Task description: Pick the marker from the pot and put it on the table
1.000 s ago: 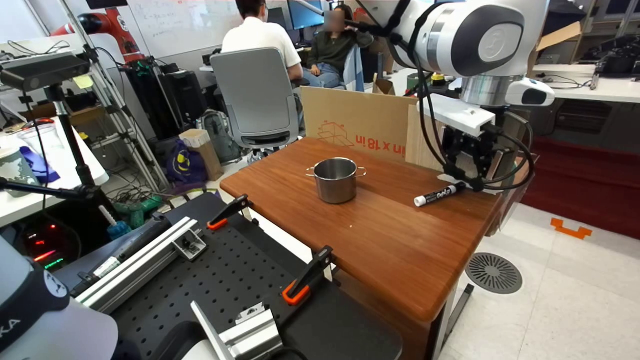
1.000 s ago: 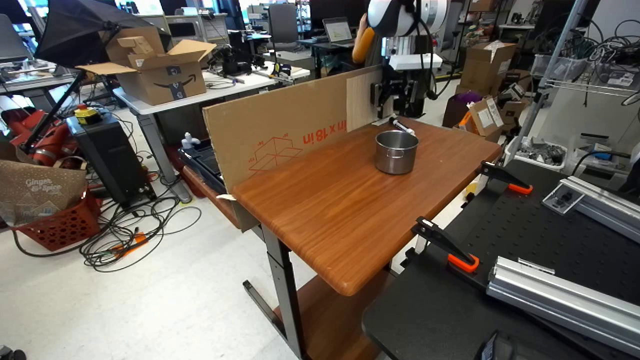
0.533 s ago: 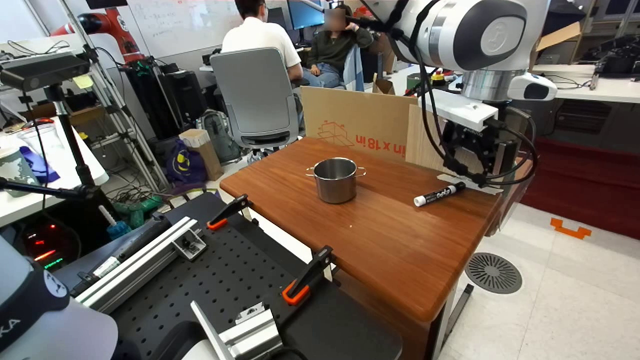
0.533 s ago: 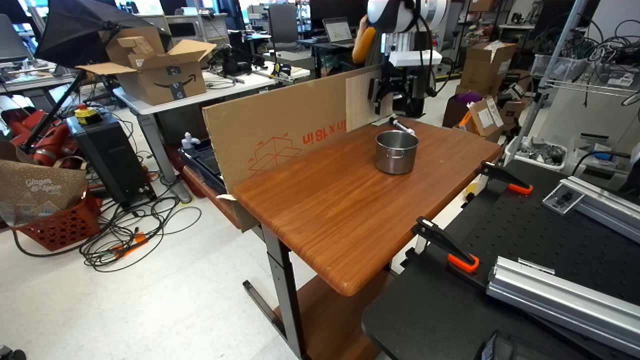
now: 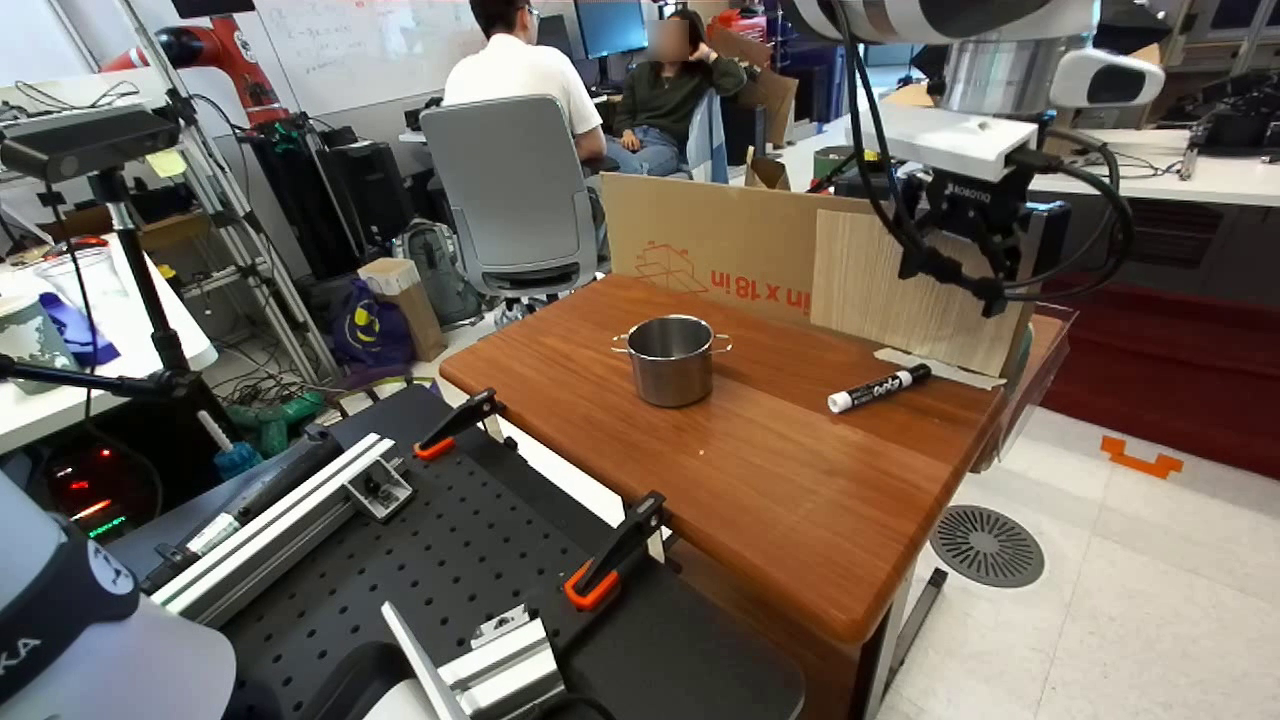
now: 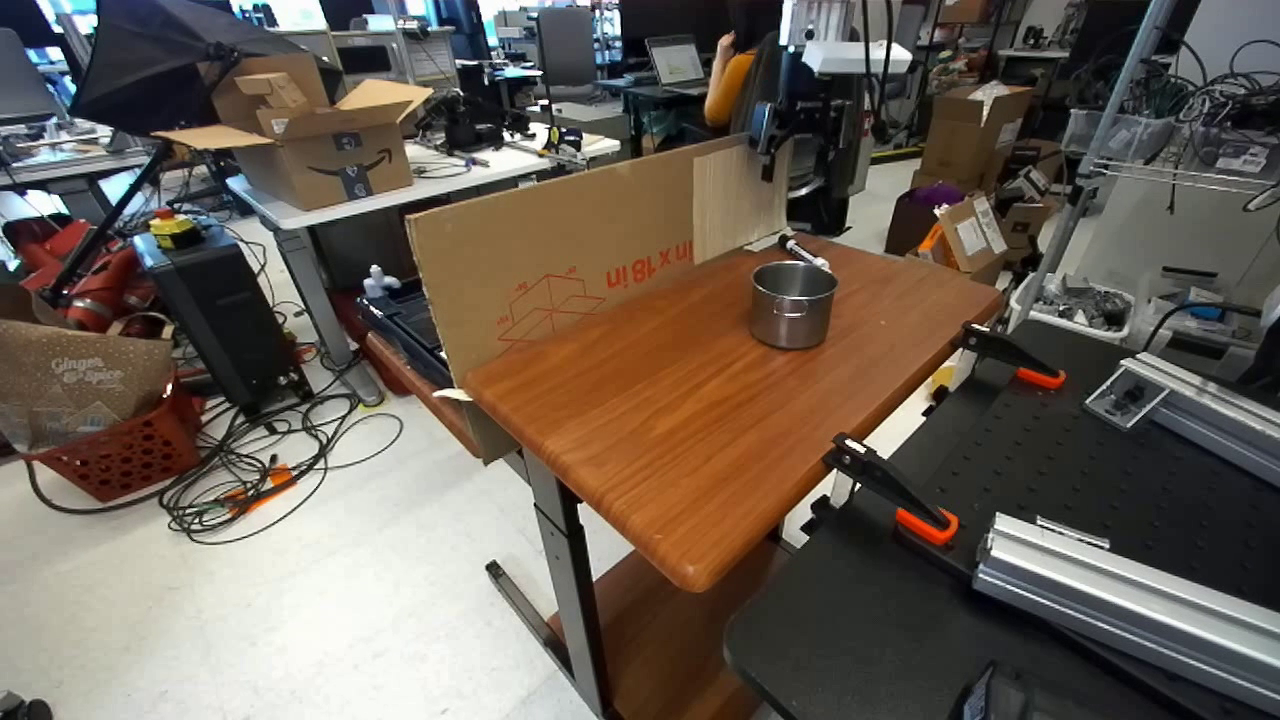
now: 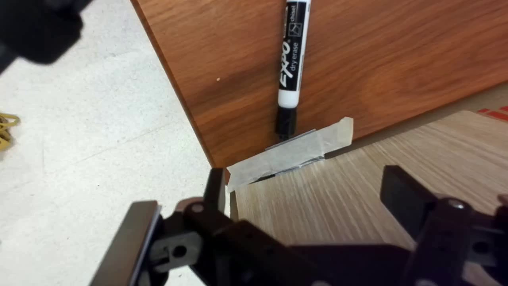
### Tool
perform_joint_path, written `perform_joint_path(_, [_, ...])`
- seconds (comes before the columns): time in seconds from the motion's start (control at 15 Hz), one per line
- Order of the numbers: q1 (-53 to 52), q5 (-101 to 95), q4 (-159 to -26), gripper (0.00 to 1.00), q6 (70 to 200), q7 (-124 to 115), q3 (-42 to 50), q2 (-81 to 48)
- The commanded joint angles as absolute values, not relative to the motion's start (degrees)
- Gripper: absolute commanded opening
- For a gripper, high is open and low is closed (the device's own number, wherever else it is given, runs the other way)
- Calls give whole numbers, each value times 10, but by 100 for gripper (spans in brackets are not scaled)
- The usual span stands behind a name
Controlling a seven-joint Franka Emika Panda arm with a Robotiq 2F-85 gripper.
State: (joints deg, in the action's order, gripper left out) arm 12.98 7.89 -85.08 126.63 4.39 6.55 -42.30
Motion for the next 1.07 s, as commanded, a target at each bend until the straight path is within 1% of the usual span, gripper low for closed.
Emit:
perform_joint_path(0.0, [134,77,-959,100,1282,74,51,-324])
perform_joint_path(0.27, [128,76,-1055,100,1290,94,49,-223])
perform_joint_path(0.33, [128,79,-994,100,1266,76,53,-270])
perform_joint_path(0.53, [125,80,-1041,100,1270,83,53,-229])
perform_joint_path(1.0, [125,79,-1047,100,1278,86,53,-229])
